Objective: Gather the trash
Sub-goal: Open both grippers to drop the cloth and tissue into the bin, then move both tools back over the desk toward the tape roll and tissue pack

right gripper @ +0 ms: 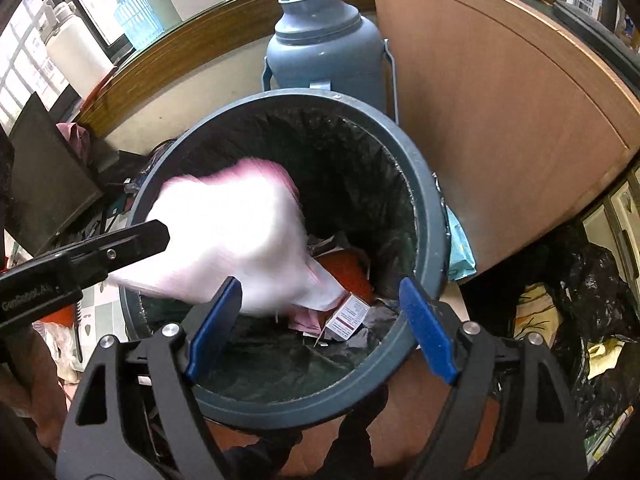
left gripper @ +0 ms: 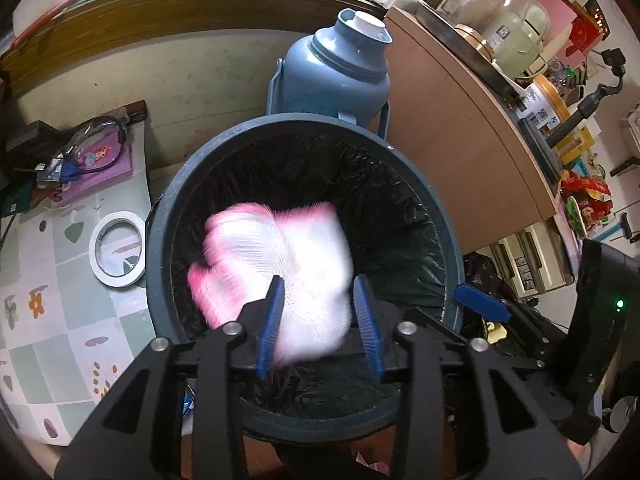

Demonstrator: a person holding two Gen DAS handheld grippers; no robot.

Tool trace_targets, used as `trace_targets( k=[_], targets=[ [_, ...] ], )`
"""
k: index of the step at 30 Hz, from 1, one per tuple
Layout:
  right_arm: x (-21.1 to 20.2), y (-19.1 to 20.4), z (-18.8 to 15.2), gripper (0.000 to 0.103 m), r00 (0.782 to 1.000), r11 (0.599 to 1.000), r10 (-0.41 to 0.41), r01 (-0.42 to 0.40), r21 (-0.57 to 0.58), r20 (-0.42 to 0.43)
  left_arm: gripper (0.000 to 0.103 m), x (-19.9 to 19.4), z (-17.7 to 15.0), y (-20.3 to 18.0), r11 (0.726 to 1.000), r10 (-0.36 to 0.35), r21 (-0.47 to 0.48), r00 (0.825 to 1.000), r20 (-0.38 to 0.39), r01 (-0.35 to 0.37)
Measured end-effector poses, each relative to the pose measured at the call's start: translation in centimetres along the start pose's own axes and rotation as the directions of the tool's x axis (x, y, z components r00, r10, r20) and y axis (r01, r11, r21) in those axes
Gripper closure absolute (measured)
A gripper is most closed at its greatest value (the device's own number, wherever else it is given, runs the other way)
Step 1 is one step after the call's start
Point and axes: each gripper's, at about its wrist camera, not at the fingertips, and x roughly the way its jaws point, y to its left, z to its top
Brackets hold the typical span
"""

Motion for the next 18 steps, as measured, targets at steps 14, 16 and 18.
trace_targets(
  k=[14,16,18],
  targets=[
    [-1.3,5.1,-0.1,0.015,0.998,0.998,0.043,-0.04,-0.057,0.049,0.03,-3.1,-1.2,3.9,0.997,0.017,-0.07,0.999,0.048,-0.014],
    [-1.4,6.4,-0.2,0.015,0.997,0.996,0.056,-0.052,-0.071,0.058,0.027,-3.7,-1.6,5.1,0.996,0.021,-0.091,0.998,0.053,-0.016],
    [-1.5,7.6,-0.4,0.014,0.996,0.995,0.064,-0.059,-0.083,0.064,0.025,-4.4,-1.9,6.5,0.994,0.028,-0.109,0.998,0.057,-0.021]
  ],
)
